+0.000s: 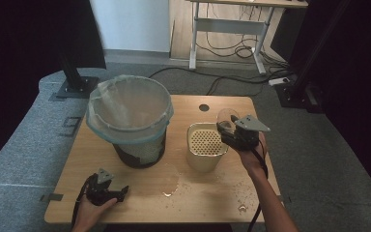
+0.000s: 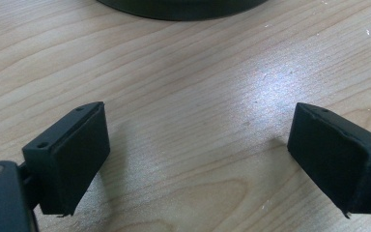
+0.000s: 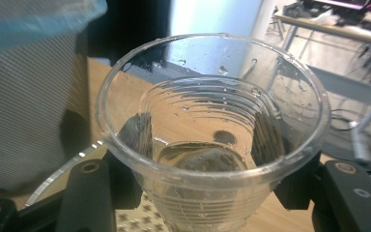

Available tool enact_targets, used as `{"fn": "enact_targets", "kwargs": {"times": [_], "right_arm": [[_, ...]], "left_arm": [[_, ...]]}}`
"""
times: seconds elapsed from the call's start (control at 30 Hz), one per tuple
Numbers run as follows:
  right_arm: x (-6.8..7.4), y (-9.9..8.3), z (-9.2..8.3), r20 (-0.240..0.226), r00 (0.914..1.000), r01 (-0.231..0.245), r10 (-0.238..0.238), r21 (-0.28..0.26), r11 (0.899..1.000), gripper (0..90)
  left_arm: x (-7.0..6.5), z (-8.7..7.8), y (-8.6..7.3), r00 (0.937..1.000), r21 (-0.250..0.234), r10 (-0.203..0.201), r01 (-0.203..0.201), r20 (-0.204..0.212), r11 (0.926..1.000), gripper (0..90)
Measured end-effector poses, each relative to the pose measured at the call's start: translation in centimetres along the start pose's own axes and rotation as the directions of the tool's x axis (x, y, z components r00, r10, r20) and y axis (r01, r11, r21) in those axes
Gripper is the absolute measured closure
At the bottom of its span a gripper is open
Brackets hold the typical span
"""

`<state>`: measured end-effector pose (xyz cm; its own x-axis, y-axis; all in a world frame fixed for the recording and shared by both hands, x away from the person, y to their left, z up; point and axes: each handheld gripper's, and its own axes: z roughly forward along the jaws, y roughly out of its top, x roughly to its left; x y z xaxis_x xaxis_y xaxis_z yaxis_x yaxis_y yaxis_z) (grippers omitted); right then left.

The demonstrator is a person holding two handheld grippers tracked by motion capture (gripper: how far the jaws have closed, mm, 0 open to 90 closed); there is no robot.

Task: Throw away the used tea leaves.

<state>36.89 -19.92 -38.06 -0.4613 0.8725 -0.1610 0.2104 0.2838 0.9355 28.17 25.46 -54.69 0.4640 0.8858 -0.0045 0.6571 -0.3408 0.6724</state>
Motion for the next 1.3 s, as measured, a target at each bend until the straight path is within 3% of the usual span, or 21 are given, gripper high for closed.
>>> {"fn": "enact_targets", "kwargs": {"times": [0.13, 0.23, 0.4, 0.5, 0.63, 0.87, 0.9, 1.03, 1.13, 1.2, 1.3], "right_arm": [[0.2, 0.2, 0.0, 0.037, 0.9959, 0.081, -0.082, 0.026, 0.996, 39.8], [0.3, 0.3, 0.2, 0.064, 0.9878, 0.139, -0.142, 0.049, 0.989, 39.9], [0.3, 0.2, 0.7, 0.095, 0.9720, 0.207, -0.215, 0.086, 0.975, 40.4], [0.3, 0.1, 0.9, 0.111, 0.9579, 0.253, -0.265, 0.109, 0.961, 40.5], [0.8, 0.1, 1.4, 0.130, 0.9189, 0.352, -0.372, 0.157, 0.923, 40.5], [1.8, -0.2, 2.2, 0.141, 0.8640, 0.450, -0.483, 0.214, 0.867, 40.9], [1.9, -0.3, 2.3, 0.142, 0.8488, 0.473, -0.509, 0.227, 0.851, 41.0], [2.3, -0.5, 2.7, 0.143, 0.8082, 0.526, -0.571, 0.261, 0.810, 41.1], [2.6, -0.7, 3.0, 0.142, 0.7860, 0.552, -0.602, 0.277, 0.787, 41.1], [2.7, -0.7, 3.2, 0.141, 0.7613, 0.579, -0.633, 0.291, 0.762, 41.2], [3.0, -0.8, 3.5, 0.141, 0.7161, 0.623, -0.684, 0.313, 0.717, 41.4]], "left_arm": [[0.0, 0.0, 0.0, 1.0000, 0.000, 0.000, 0.000, 0.000, 1.0000, 7.1], [0.0, 0.0, 0.0, 1.0000, 0.000, 0.000, 0.000, 0.000, 1.0000, 7.1], [0.0, 0.0, 0.0, 1.0000, 0.000, 0.000, 0.000, 0.000, 1.0000, 7.1], [0.0, 0.0, 0.0, 1.0000, 0.000, 0.000, 0.000, 0.000, 1.0000, 7.1], [0.0, 0.0, 0.0, 1.0000, 0.000, 0.000, 0.000, 0.000, 1.0000, 7.1], [0.0, 0.0, 0.0, 1.0000, 0.000, 0.000, 0.000, 0.000, 1.0000, 7.1], [0.0, 0.0, 0.0, 1.0000, 0.001, -0.001, 0.001, 0.001, 1.0000, 7.0], [0.0, 0.0, 0.0, 1.0000, -0.002, -0.003, 0.003, 0.000, 1.0000, 7.1], [0.0, 0.0, 0.0, 1.0000, -0.002, -0.003, 0.003, 0.000, 1.0000, 7.0], [0.0, 0.0, 0.0, 1.0000, -0.002, -0.003, 0.003, 0.000, 1.0000, 7.1], [0.0, 0.0, 0.0, 1.0000, -0.001, -0.002, 0.002, 0.000, 1.0000, 7.0]]}}
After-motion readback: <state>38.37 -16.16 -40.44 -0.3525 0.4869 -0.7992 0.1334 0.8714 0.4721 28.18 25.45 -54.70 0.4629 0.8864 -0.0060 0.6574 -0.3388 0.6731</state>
